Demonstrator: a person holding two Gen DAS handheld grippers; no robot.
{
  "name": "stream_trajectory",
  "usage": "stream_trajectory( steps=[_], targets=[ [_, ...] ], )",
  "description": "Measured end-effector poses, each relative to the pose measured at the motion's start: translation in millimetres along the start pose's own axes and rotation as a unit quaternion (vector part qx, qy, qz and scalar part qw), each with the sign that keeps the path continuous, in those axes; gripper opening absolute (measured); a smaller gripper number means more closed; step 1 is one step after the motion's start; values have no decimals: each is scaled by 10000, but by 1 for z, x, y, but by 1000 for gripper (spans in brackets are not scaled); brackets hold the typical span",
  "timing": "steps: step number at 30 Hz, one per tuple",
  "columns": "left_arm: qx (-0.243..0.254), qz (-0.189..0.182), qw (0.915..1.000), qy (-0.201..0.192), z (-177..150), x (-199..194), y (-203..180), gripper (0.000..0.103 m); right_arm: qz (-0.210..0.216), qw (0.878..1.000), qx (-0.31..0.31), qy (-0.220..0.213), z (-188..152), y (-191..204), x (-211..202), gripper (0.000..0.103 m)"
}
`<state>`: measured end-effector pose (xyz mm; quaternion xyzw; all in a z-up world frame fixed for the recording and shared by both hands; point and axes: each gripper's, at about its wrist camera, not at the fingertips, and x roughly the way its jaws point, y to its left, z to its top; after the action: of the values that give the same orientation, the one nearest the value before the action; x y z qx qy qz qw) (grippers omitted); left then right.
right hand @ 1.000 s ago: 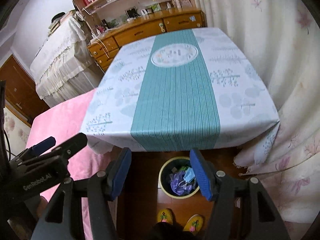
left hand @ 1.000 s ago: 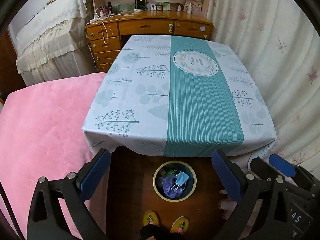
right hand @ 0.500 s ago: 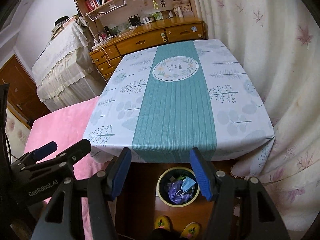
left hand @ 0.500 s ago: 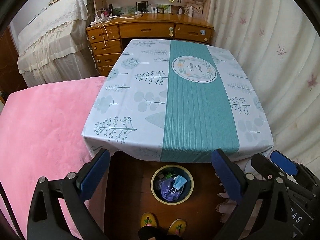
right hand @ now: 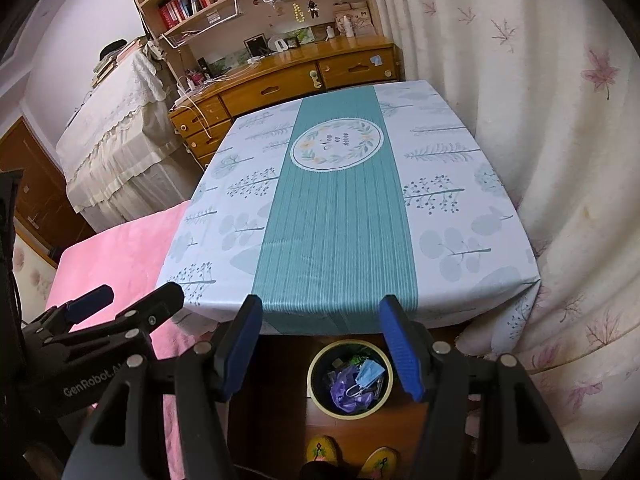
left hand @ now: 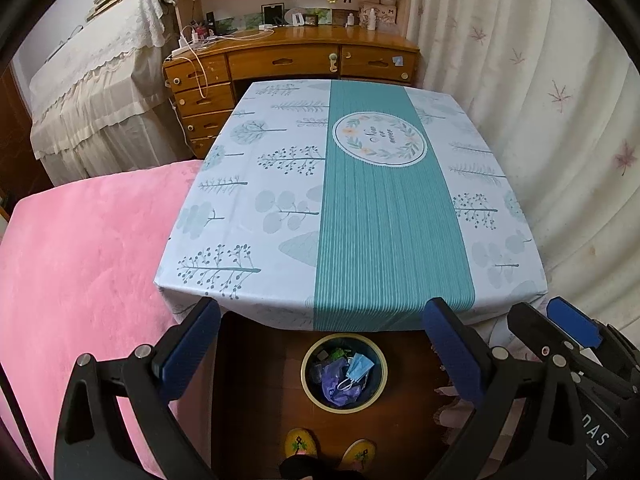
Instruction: Collect trash
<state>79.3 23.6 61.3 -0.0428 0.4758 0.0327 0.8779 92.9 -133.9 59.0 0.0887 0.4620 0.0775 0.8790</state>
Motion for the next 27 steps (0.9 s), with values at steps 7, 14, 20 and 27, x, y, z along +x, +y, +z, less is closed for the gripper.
stream_trajectory(
  steps=[7, 14, 20, 27],
  targets=[
    [19, 4, 10000, 13, 1, 0, -2, 101, -6, 10000, 31, 7, 2, -2, 1, 61],
    [71, 13, 10000, 45, 4, 4, -4, 101, -6, 10000, 46, 1, 3, -4, 1, 61],
    [82, 18, 9999, 54, 4, 5, -4, 101, -9, 10000, 49, 7, 4, -4, 2, 61],
    [123, 12, 9999, 42, 2, 2, 1, 101, -19, 10000, 58, -8, 3, -4, 1, 61]
  ],
)
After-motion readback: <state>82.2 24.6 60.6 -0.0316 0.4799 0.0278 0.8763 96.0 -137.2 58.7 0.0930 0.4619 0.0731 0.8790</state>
